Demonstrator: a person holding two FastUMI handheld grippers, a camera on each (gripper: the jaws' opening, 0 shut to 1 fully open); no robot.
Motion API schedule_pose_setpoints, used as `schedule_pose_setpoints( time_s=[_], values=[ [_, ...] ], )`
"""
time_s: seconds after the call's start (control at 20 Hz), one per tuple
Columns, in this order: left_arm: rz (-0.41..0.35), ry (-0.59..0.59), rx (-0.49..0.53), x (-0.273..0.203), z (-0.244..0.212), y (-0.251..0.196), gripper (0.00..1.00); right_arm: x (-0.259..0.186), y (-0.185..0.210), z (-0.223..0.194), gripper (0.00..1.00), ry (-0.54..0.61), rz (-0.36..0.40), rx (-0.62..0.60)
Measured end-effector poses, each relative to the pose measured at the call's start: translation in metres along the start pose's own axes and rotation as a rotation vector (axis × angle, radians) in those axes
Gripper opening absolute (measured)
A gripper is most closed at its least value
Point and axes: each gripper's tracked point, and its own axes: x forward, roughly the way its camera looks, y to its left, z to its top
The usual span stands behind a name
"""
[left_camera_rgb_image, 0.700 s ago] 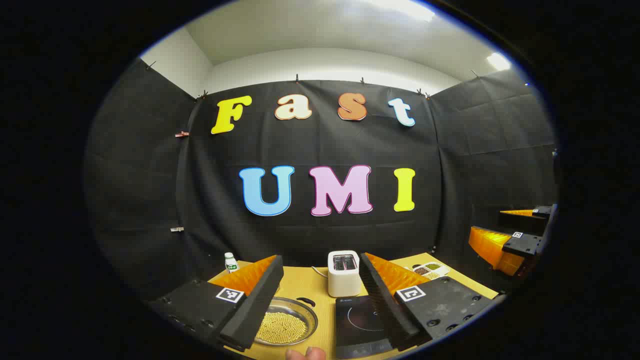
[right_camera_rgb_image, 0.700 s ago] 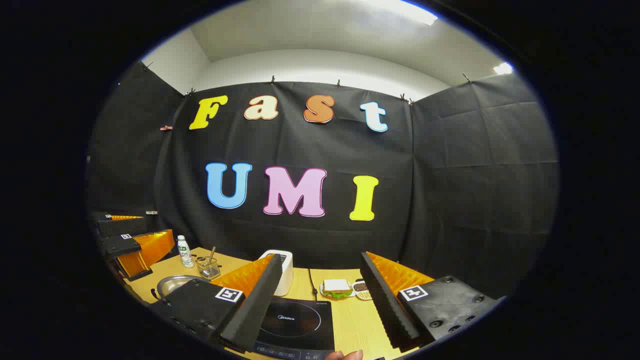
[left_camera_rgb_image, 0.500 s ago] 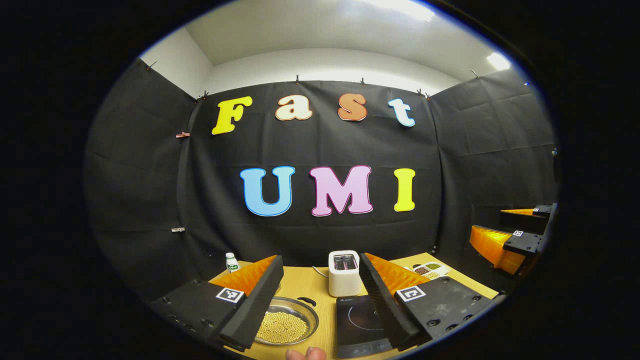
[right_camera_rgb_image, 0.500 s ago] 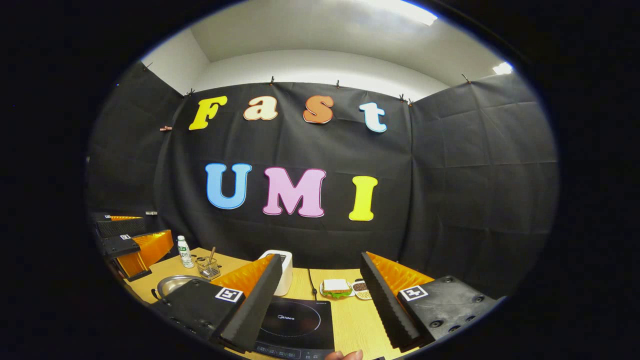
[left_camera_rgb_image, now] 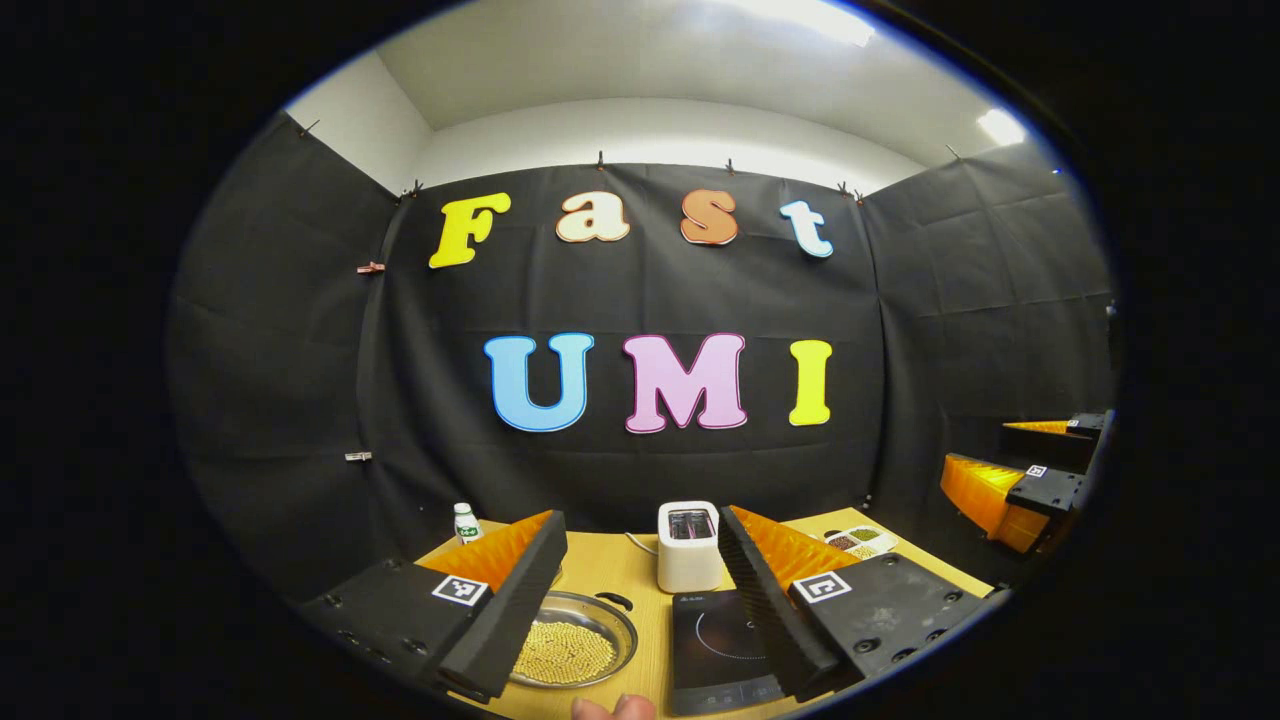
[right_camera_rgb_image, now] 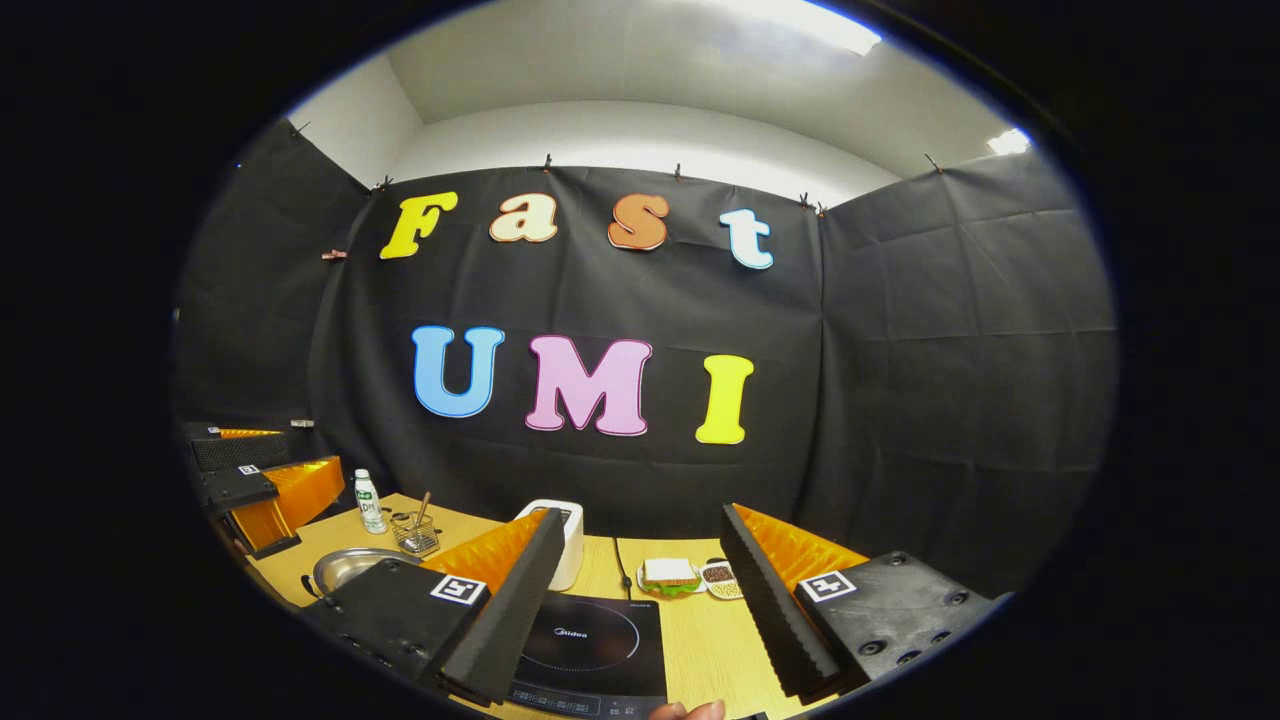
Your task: First push the handle of the pot to place it horizontally, then grasp the pot with both hands and set it on the induction cooktop.
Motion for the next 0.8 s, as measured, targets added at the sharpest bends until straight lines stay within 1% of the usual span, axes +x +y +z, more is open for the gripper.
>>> schedule_pose_setpoints(
  time_s=[0.3, 0.6, 0.7, 0.8],
  values=[
    [-0.002, -0.024, 0.006, -0.002, 0.004, 0.001, 0.95, -0.002, 0.002, 0.000, 0.97, 0.000, 0.002, -0.002],
    [-0.030, -0.026, 0.008, -0.007, 0.006, -0.002, 0.94, -0.004, 0.003, 0.000, 0.97, 0.000, -0.001, -0.007],
    [-0.052, -0.024, -0.003, -0.009, 0.007, -0.004, 0.59, -0.005, 0.004, 0.000, 0.97, 0.002, -0.004, -0.010],
    [-0.075, -0.004, -0.036, -0.012, 0.003, -0.004, 0.24, -0.006, 0.001, -0.001, 0.97, 0.002, -0.011, -0.014]
  ],
)
